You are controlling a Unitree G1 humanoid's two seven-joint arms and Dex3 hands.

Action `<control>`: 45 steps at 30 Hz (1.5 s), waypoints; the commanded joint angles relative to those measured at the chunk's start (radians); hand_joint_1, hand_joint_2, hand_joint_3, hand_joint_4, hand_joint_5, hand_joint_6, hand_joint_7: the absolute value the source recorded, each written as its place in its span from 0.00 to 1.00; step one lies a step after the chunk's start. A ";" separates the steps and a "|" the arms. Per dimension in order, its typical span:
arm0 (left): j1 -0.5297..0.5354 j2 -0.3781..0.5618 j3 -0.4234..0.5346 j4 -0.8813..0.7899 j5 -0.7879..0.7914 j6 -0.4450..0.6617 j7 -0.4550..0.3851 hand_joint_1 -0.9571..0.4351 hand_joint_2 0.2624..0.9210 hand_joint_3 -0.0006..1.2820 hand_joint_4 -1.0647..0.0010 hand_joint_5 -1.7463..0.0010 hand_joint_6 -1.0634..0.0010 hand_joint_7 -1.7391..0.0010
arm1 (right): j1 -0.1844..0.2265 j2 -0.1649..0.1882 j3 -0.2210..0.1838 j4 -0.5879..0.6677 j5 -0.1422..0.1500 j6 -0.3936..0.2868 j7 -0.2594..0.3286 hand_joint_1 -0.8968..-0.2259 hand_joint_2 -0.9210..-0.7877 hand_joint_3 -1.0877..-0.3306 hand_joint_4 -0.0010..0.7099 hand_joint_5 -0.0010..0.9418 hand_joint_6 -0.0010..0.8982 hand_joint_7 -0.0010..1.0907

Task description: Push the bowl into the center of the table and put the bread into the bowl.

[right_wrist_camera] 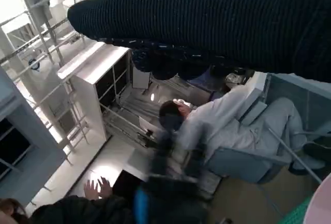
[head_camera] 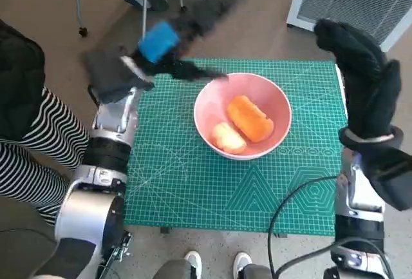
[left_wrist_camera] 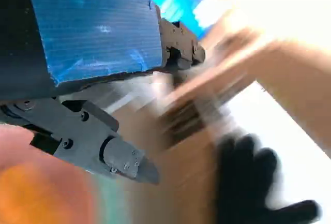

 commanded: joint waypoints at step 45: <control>0.238 -0.110 0.005 -0.245 -0.025 -0.117 0.118 0.21 1.00 0.47 1.00 1.00 1.00 0.81 | -0.034 0.019 0.032 0.046 -0.046 0.053 -0.046 0.26 0.00 0.49 0.23 0.00 0.00 0.47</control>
